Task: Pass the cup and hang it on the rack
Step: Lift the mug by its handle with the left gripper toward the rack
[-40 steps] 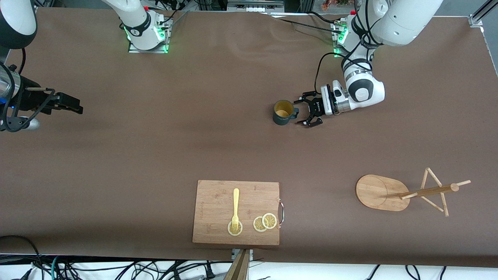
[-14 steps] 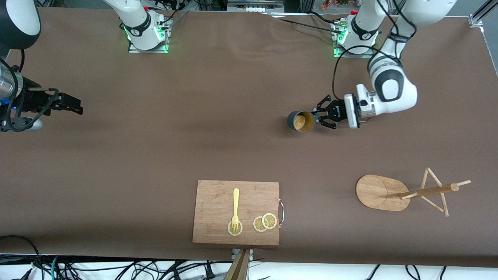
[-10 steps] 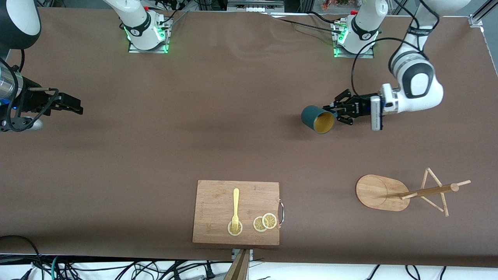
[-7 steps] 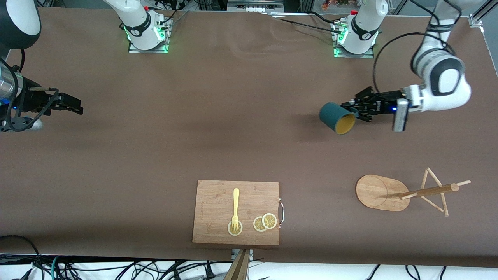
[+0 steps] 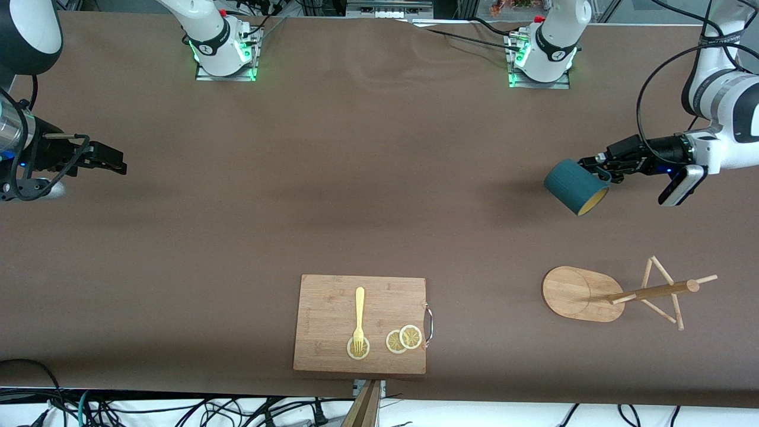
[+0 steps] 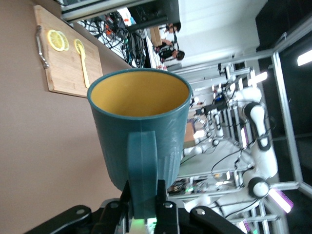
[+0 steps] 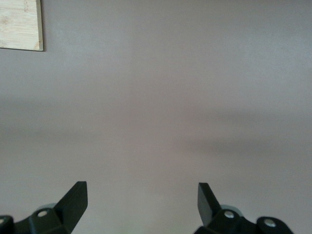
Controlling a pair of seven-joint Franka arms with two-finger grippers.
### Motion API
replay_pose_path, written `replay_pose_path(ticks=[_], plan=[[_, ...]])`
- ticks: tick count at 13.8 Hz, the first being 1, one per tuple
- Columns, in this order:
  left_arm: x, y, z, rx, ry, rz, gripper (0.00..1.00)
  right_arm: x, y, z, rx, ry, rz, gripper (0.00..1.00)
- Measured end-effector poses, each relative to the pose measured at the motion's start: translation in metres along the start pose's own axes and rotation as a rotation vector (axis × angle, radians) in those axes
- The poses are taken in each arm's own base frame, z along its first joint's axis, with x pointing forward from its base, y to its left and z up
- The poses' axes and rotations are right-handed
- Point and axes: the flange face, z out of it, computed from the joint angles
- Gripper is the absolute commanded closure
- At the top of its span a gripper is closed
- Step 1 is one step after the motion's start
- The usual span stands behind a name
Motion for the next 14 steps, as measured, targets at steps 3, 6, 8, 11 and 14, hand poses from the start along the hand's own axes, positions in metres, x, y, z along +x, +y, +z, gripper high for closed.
replay_pose_path(ticks=[3, 6, 8, 11, 14], plan=[[0.002, -0.015, -0.015, -0.085, 0.071, -0.132, 1.00, 0.000, 0.000, 0.000, 0.000, 0.000, 0.000, 0.00], [0.008, -0.028, -0.029, -0.171, 0.157, -0.245, 1.00, 0.000, 0.000, 0.000, 0.000, 0.000, 0.000, 0.00], [0.014, -0.033, -0.043, -0.186, 0.172, -0.288, 1.00, 0.000, 0.000, 0.000, 0.000, 0.000, 0.000, 0.00], [0.027, -0.044, -0.062, -0.217, 0.214, -0.323, 1.00, 0.000, 0.000, 0.000, 0.000, 0.000, 0.000, 0.00], [0.036, -0.068, -0.068, -0.256, 0.251, -0.344, 1.00, 0.000, 0.000, 0.000, 0.000, 0.000, 0.000, 0.00]])
